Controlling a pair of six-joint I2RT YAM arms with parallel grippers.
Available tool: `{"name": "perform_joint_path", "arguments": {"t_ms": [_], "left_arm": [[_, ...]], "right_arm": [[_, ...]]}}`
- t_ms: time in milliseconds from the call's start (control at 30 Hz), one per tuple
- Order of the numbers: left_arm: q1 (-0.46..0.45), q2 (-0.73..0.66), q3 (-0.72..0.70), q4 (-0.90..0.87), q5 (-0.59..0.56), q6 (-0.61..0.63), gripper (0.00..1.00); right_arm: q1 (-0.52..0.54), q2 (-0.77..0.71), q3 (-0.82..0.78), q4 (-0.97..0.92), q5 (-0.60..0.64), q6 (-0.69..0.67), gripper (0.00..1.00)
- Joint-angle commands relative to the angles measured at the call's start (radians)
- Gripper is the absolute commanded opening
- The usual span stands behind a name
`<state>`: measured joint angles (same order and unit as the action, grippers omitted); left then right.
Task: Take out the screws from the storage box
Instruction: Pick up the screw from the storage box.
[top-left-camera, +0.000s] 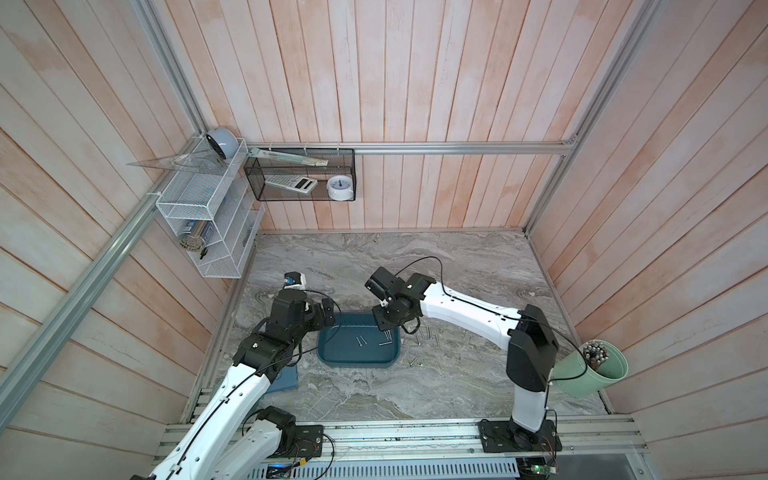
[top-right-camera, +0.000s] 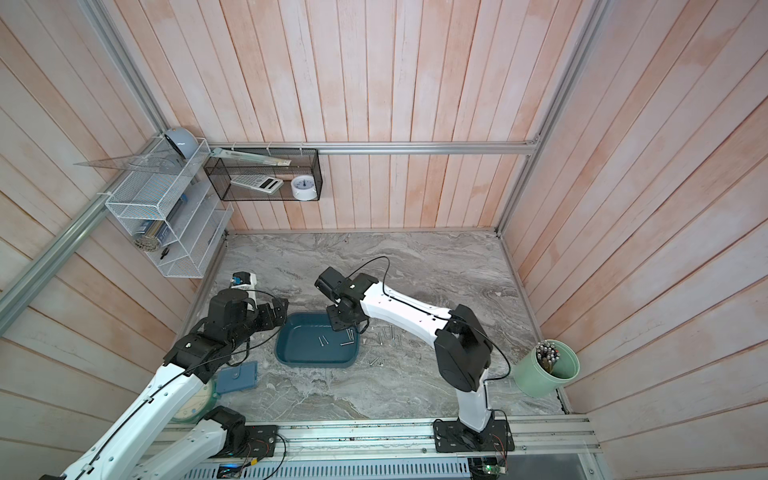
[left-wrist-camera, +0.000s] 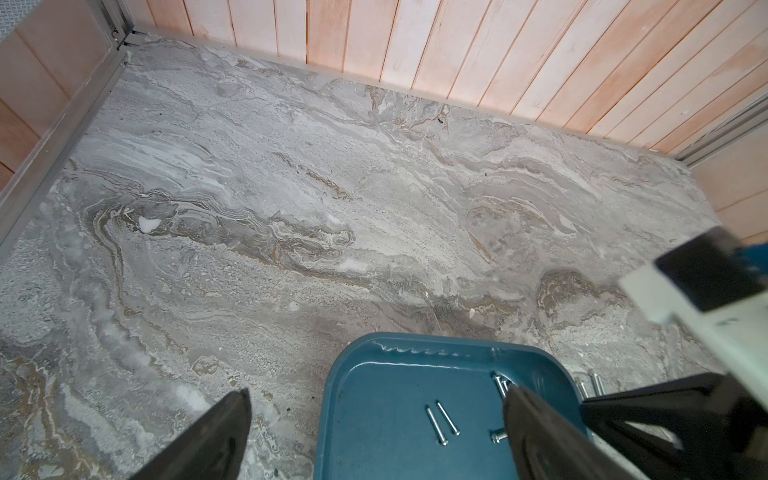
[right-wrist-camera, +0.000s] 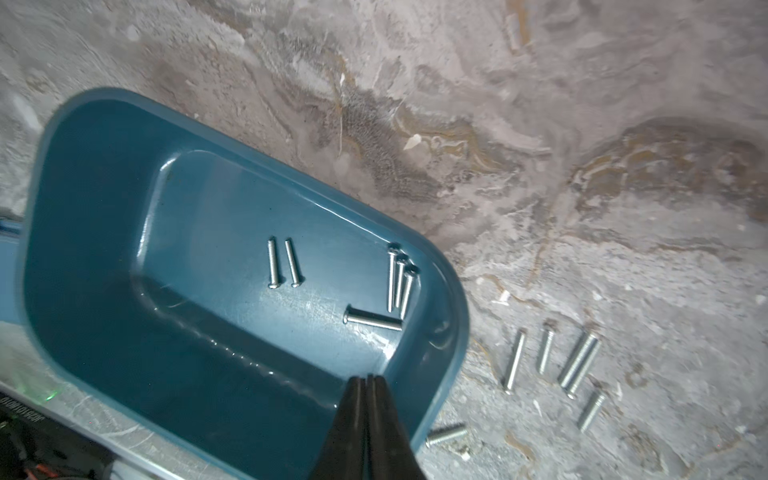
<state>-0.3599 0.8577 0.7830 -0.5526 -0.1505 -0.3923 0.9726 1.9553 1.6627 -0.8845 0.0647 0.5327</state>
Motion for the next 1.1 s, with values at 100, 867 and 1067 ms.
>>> {"name": "perform_joint_path", "arguments": {"t_ms": [100,867,1067], "left_arm": [[0.006,0.017,-0.005,-0.003,-0.02,0.009,1.0],[0.006,0.067,0.016,-0.04,-0.064,-0.008,1.0],[0.006,0.061,0.014,-0.037,-0.065,-0.01,1.0]], "right_arm": [[0.008,0.112,0.071,-0.089,0.036,-0.021,0.1],[0.007,0.278,0.129,-0.109,0.041,-0.029,0.1],[0.006,0.301,0.156,-0.128,0.066,-0.034,0.13]]}}
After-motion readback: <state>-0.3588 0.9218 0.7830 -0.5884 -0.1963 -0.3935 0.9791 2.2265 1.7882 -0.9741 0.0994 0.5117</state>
